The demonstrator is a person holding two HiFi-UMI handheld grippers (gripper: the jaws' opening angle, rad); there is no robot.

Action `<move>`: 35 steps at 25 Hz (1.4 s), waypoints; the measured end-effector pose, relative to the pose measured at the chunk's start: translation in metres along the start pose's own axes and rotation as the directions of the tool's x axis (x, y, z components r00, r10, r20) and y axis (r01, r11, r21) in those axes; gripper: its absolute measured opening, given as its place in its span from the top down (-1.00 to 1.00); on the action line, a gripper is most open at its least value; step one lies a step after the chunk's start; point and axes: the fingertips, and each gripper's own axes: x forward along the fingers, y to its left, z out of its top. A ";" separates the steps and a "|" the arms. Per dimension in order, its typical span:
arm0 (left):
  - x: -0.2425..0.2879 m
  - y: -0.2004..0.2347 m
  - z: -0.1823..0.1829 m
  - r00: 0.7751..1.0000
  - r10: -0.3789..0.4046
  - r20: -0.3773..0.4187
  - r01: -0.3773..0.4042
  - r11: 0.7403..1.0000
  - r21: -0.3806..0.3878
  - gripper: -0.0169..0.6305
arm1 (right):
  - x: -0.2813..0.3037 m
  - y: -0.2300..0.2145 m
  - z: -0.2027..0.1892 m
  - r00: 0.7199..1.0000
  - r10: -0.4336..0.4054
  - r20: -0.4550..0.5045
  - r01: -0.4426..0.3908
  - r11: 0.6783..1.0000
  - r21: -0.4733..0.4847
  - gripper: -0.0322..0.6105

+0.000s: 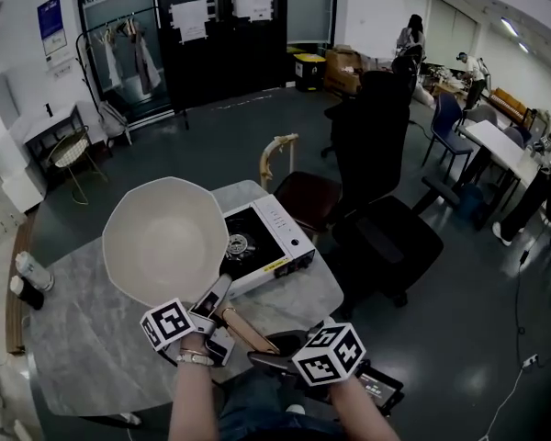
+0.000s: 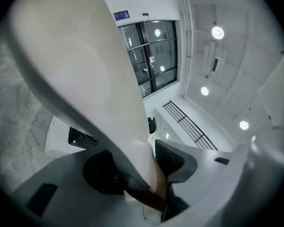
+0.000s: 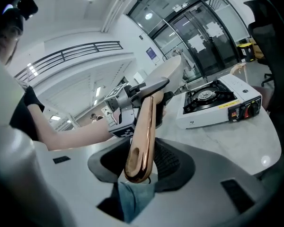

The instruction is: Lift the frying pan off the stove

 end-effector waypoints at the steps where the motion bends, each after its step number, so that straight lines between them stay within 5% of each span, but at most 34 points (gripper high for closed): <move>1: -0.005 -0.001 0.003 1.000 -0.007 0.012 0.007 1.000 0.007 0.31 | 0.003 0.003 -0.001 1.000 -0.002 -0.006 0.002 1.000 -0.016 0.38; 14: -0.061 0.005 0.020 0.995 0.004 0.101 -0.008 0.999 0.046 0.30 | 0.038 0.039 -0.016 1.000 0.004 -0.017 -0.006 0.994 -0.109 0.37; 21: -0.065 -0.012 0.028 0.987 -0.067 0.145 0.064 0.998 0.026 0.29 | 0.033 0.045 -0.006 1.000 0.000 0.014 0.003 0.987 -0.163 0.38; 27: -0.070 -0.012 0.030 0.991 0.021 0.133 -0.037 0.992 0.119 0.29 | 0.028 0.046 -0.006 0.999 0.017 0.029 -0.011 0.983 -0.186 0.38; 35: -0.066 -0.063 0.041 0.984 0.012 0.177 -0.050 0.975 0.214 0.27 | 0.002 0.060 0.015 0.999 0.033 0.014 -0.029 0.968 -0.250 0.37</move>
